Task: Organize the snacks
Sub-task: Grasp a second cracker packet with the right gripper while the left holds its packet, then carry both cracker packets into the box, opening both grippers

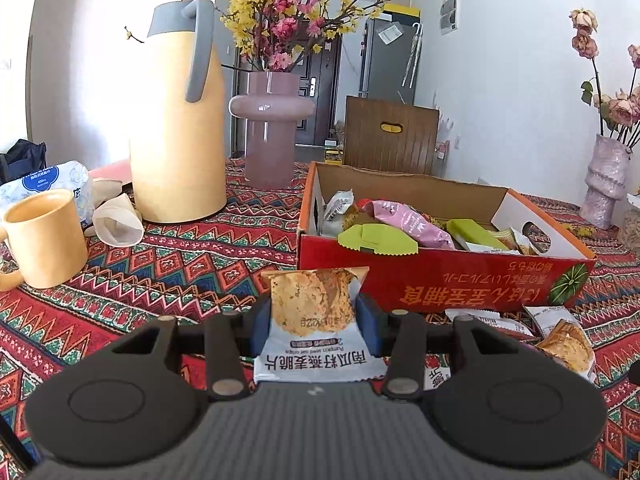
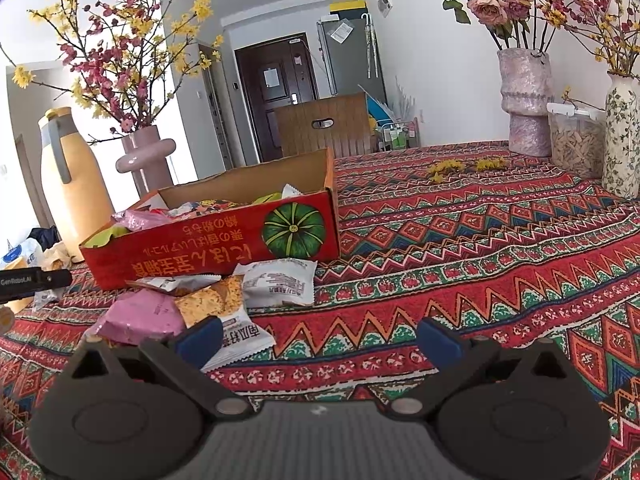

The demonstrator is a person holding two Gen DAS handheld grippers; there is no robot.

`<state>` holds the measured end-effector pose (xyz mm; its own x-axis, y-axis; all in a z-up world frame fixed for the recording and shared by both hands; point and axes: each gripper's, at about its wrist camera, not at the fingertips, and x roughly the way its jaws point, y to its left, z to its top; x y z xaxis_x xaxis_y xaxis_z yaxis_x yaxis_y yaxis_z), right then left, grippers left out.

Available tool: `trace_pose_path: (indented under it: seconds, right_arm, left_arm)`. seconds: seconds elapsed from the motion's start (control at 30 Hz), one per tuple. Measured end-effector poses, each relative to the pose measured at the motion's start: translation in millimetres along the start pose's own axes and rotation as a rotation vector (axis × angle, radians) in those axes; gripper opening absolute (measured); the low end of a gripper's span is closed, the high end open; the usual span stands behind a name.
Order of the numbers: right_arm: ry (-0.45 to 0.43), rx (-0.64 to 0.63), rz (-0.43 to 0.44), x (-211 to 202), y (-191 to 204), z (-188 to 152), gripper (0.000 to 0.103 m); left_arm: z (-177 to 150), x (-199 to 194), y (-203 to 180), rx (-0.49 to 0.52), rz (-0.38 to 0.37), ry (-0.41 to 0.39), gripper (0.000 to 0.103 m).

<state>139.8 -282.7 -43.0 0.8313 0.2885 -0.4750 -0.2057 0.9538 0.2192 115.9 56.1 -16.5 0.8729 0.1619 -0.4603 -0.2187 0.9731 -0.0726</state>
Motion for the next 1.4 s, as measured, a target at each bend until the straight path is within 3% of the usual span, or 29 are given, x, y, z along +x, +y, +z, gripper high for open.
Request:
trace_pose_path:
  seconds: [0.53, 0.83, 1.13, 1.23, 1.27, 1.4]
  right_arm:
    - [0.022, -0.098, 0.062, 8.4, 47.2, 20.6, 0.103]
    - [0.110, -0.140, 0.034, 39.0, 65.2, 28.3, 0.102]
    - [0.170, -0.110, 0.084, 60.1, 60.4, 26.7, 0.084]
    - [0.177, -0.095, 0.112, 60.6, 58.3, 26.8, 0.061]
    - [0.181, -0.090, 0.122, 60.7, 57.8, 27.1, 0.044]
    - [0.179, -0.095, 0.133, 57.8, 58.6, 25.9, 0.042]
  left_arm:
    - [-2.0, -1.8, 0.4, -0.006, -0.019, -0.007, 0.046]
    - [-2.3, -0.8, 0.9, -0.009, -0.030, -0.002, 0.046]
    - [-2.4, 0.3, 0.7, -0.011, -0.028, 0.000, 0.046]
    - [-2.6, -0.5, 1.2, -0.013, -0.028, -0.003, 0.046]
    - [-2.6, -0.6, 1.3, -0.014, -0.028, -0.003, 0.046]
    - [-2.7, -0.5, 1.3, -0.014, -0.027, -0.003, 0.046]
